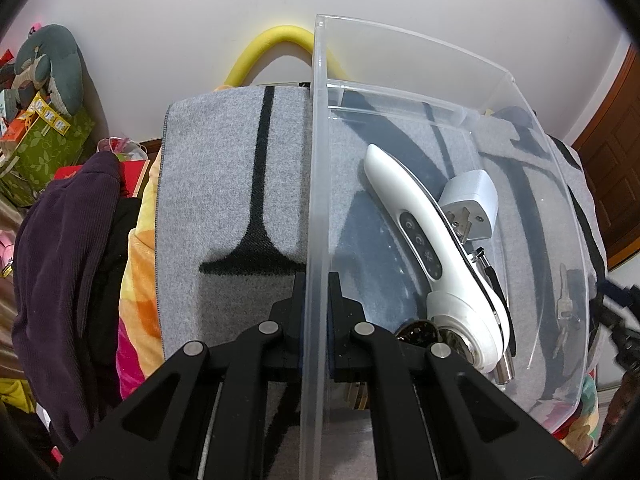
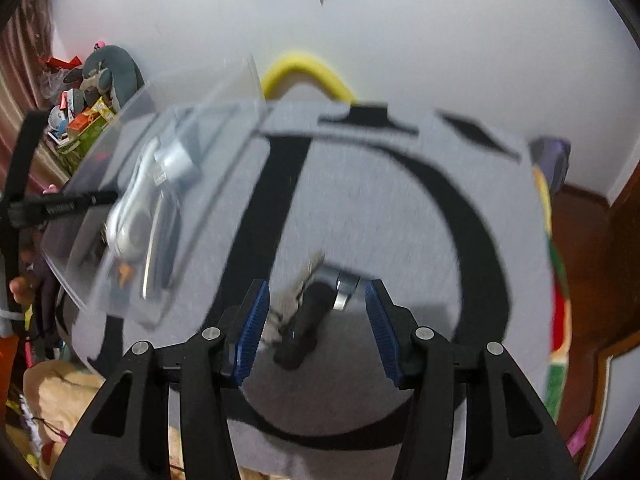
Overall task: Organize rigid objects
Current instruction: 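Grasp the small black microphone beside the keys with the right tool, then carry the black microphone into the box and open the right tool, then grasp the black USB adapter with the right tool and lift it, then carry the black USB adapter into the box and open the right tool, then grasp the silver keys by the key blade with the right tool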
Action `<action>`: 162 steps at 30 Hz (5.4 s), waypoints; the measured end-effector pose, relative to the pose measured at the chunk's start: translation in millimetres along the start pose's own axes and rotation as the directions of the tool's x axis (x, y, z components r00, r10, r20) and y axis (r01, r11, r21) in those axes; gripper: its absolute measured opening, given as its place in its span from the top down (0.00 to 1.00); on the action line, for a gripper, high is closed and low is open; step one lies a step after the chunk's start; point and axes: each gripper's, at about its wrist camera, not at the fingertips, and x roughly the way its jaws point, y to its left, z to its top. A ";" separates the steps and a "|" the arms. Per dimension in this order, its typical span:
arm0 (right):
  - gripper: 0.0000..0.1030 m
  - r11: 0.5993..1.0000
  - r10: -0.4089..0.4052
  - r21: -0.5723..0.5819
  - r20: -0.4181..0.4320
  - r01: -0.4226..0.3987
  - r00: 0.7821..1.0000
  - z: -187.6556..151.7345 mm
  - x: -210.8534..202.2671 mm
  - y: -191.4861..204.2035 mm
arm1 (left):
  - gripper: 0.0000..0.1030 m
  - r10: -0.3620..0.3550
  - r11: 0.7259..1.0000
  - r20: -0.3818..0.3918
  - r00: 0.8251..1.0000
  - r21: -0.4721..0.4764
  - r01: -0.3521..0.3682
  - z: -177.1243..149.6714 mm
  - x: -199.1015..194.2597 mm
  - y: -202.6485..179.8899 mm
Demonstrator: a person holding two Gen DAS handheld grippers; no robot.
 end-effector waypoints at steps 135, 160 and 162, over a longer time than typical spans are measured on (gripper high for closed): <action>0.59 0.947 0.289 -0.151 0.022 -0.282 0.957 98.0 35.8 157.8 | 0.95 -0.034 0.999 -0.003 0.999 -0.013 0.034 -5.5 2.6 5.9; 0.48 0.994 0.078 0.064 0.090 -0.084 0.993 30.0 -17.0 18.5 | 0.95 -0.017 1.000 -0.004 1.000 -0.009 0.017 -6.0 2.7 3.4; 0.48 0.994 0.068 0.081 0.052 -0.072 0.996 21.1 -6.4 11.0 | 0.95 -0.014 1.000 -0.005 1.000 -0.009 0.014 -5.8 2.7 3.0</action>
